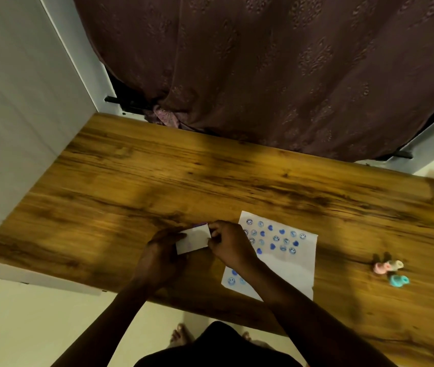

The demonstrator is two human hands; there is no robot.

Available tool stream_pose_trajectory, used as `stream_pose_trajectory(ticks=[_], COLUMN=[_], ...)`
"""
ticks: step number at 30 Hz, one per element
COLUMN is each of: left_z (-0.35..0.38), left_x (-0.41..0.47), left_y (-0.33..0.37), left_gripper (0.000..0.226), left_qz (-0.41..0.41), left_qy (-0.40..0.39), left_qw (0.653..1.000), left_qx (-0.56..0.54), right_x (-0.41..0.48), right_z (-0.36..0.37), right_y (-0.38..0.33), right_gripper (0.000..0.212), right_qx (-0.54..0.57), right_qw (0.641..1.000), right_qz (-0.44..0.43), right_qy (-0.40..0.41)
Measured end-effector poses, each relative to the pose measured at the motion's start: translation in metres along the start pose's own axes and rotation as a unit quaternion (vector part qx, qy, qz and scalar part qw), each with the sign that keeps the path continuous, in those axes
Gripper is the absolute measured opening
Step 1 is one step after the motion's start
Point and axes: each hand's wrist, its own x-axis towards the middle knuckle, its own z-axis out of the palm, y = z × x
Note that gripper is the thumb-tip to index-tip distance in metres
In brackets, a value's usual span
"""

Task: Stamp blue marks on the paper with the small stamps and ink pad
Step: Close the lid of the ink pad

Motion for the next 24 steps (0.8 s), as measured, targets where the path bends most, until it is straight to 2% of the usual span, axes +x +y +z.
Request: stream_pose_trajectory(ticks=[12, 24], left_z=[-0.001, -0.005], left_x=[0.003, 0.011], left_y=[0.004, 0.013], left_gripper=[0.047, 0.052], left_qz=[-0.008, -0.027], left_qy=[-0.002, -0.021], left_qw=[0.999, 0.998], left_qx=[0.033, 0.046], right_x=[0.003, 0.014], right_z=[0.001, 0.006], right_y=[0.001, 0.002], right_gripper=[0.029, 0.024], right_qx=[-0.015, -0.057], right_qw=[1.0, 0.998], right_qz=[-0.016, -0.005], right_qy=[0.018, 0.023])
